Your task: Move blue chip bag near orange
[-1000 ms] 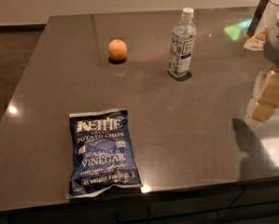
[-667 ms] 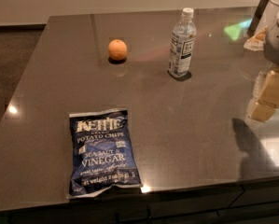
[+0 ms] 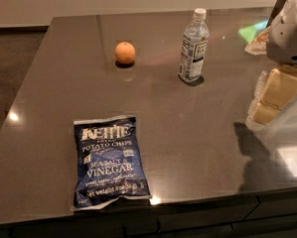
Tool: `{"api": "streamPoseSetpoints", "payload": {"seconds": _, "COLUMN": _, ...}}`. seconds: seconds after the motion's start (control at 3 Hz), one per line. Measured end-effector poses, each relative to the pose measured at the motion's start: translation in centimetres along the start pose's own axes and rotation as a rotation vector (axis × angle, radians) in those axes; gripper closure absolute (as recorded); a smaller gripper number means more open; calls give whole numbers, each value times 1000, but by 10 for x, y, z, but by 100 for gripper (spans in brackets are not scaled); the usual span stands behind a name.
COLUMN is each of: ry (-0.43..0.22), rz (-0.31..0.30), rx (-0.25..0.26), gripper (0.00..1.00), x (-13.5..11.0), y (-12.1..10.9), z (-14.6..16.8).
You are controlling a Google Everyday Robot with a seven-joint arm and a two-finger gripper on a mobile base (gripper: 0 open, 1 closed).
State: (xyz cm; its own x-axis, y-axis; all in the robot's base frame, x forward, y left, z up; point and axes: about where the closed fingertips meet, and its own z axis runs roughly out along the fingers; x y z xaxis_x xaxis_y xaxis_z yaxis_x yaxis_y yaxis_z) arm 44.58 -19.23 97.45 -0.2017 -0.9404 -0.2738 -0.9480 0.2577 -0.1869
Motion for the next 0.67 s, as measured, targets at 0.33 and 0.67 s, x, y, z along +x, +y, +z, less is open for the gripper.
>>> {"api": "streamPoseSetpoints", "payload": {"seconds": 0.33, "ry": -69, "rz": -30, "rx": -43, "gripper": 0, "x": -34, "y": 18, "z": 9}}
{"api": "streamPoseSetpoints", "payload": {"seconds": 0.67, "ry": -137, "rz": -76, "rx": -65, "gripper": 0, "x": -69, "y": 47, "z": 20}}
